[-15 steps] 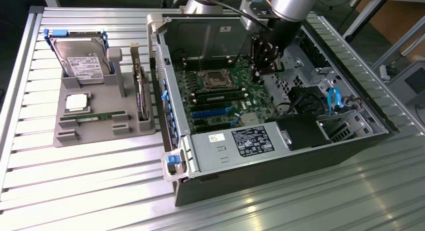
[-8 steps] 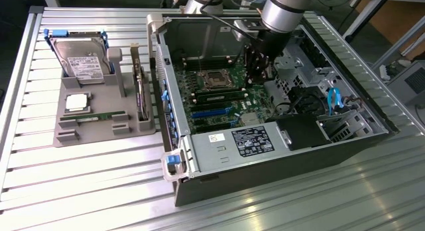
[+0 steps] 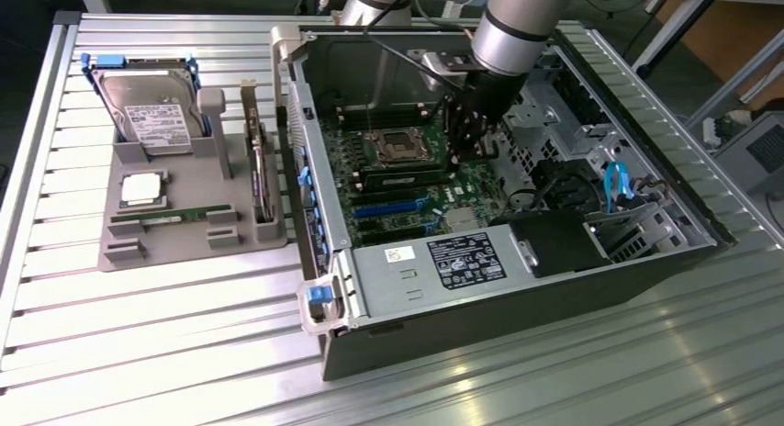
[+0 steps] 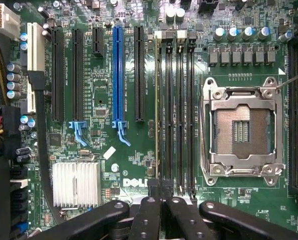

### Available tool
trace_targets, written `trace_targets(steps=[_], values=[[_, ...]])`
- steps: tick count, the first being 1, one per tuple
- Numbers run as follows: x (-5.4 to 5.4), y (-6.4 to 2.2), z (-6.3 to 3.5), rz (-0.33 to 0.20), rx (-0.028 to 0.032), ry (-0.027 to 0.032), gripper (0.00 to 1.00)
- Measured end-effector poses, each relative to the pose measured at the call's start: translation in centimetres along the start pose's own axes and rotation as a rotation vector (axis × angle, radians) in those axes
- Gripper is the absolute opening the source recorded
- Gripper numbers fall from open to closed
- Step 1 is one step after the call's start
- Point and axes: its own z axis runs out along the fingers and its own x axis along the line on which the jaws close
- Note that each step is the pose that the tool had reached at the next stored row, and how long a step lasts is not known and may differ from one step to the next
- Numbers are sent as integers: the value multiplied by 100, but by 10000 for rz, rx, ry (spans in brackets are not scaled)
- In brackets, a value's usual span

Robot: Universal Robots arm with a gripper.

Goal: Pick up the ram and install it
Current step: 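Press down the ram until it locks into place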

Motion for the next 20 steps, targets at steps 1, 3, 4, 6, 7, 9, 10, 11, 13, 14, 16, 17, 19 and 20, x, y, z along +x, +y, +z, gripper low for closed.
trace_targets(steps=[1,3,4,6,7,9,10,11,13,14,16,17,19,20], values=[[-1,1,-23,-1,19,-23,10],[5,6,-94,0,24,-6,10],[8,8,-126,1,29,-5,10],[10,41,-167,6,90,-7,10],[11,70,-165,6,118,-10,10],[12,208,-156,14,230,-15,10],[13,246,-154,16,254,-16,10],[13,326,-149,19,303,-14,10],[14,405,-142,21,342,-18,10],[14,463,-138,23,364,-21,10],[14,603,-123,26,421,-34,10],[15,675,-114,26,452,-44,10],[15,790,-99,28,500,-66,10],[15,842,-91,30,519,-79,10]])
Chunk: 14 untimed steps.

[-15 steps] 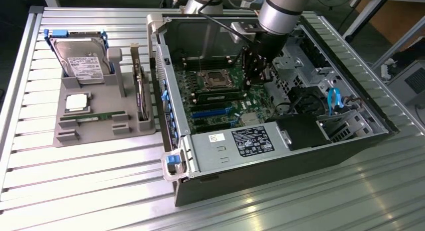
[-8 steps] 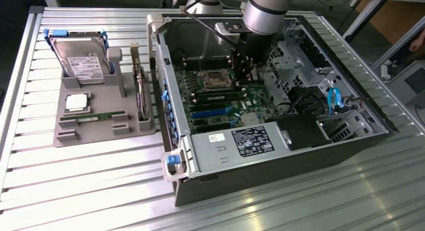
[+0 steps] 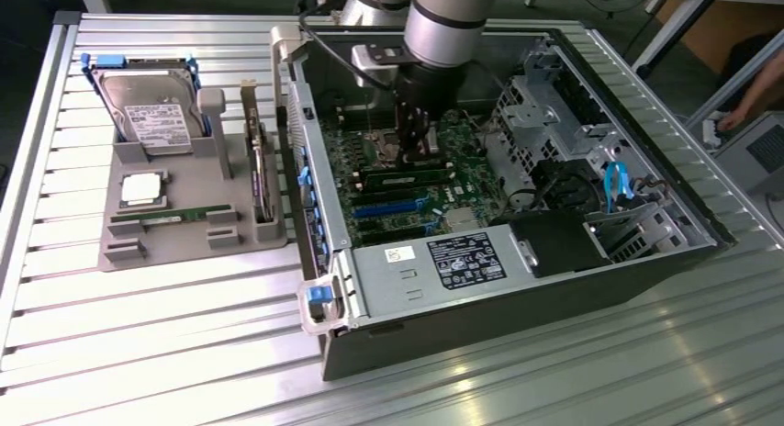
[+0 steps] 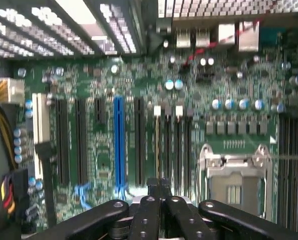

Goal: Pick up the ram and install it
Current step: 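Press down the ram until it locks into place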

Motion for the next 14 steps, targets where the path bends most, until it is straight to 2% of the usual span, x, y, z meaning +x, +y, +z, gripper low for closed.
trace_targets(steps=[4,11,14], values=[[0,190,21,2,55,-57,10],[-5,210,160,2,52,-60,10],[-8,205,113,0,84,-99,10]])
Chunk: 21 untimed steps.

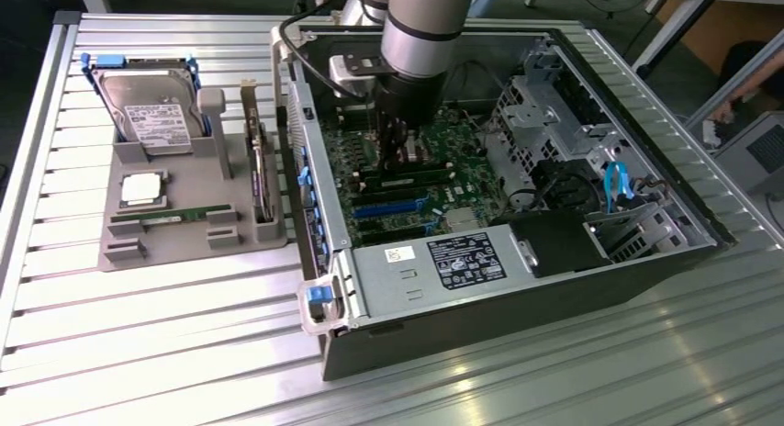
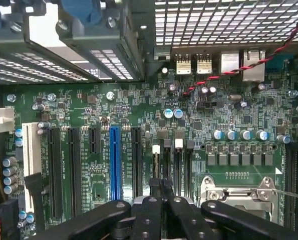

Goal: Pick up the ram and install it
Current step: 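Press down the ram until it locks into place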

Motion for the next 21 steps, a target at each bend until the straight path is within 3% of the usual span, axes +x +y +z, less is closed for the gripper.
trace_targets(steps=[3,7,9,14,17,21], values=[[6,-26,-77,-2,-19,27,10],[7,-158,-94,-2,-20,36,10],[9,-200,-149,-3,-20,39,10],[19,-255,-360,-2,-20,40,10],[30,-298,-599,-2,-21,40,10],[35,-379,-714,-2,-20,39,10]])
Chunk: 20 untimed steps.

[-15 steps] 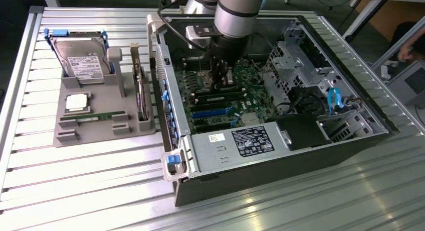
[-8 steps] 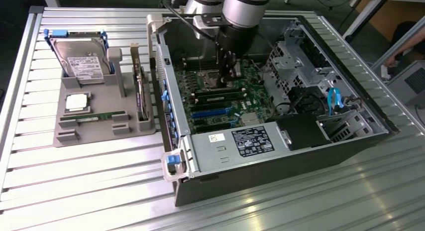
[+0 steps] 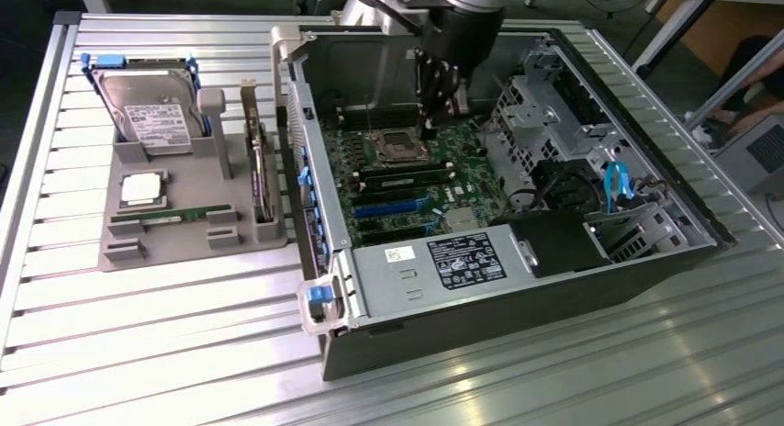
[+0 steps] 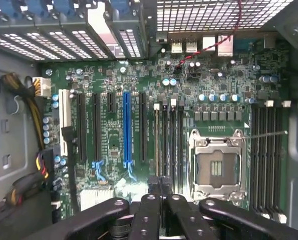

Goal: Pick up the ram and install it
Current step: 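Press down the ram until it locks into place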

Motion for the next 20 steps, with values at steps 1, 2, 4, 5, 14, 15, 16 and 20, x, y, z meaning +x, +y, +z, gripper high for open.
trace_targets(steps=[1,2,4,5,14,15,16,20], values=[[1,-20,-27,1,0,0,10],[2,-35,-46,0,0,0,10],[6,-74,-117,0,0,0,10],[7,-86,-145,0,0,-2,10],[-4,-175,-598,0,0,-1,10],[-5,-180,-648,0,0,-2,10],[-2,-181,-710,2,0,-2,10],[-2,-410,-764,-3,-60,-2,10]])
